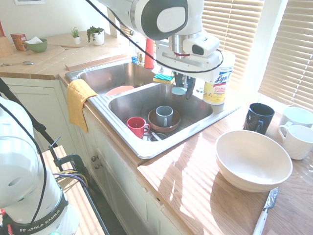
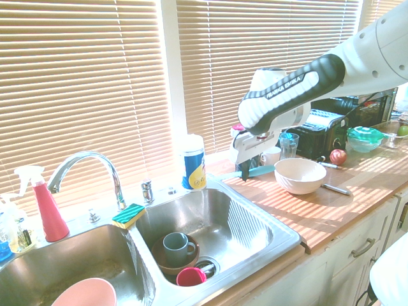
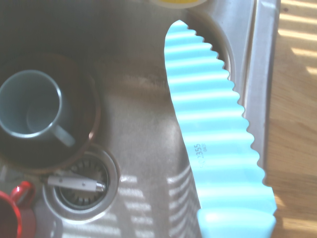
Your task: Put the knife into the sink
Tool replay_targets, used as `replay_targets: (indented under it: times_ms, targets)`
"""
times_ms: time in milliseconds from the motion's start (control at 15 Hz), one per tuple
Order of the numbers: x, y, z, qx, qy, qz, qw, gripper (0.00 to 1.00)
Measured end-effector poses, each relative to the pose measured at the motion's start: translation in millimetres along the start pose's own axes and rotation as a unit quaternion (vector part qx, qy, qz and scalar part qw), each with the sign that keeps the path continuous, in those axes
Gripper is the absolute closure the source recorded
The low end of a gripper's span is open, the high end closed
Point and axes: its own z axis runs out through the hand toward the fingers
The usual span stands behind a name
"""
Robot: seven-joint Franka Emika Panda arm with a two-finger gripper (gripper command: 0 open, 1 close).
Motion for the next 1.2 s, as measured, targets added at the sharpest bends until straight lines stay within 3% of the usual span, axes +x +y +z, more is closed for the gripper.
replay_targets:
  times_ms: [200,800,1200]
  targets:
    - [-29,-18,34,-0.004,0.002,0.036,0.999,1.00]
    - [-96,-68,147,-0.035,-0.010,0.064,0.997,1.00]
    - [-98,-87,216,-0.058,-0.022,0.098,0.993,1.00]
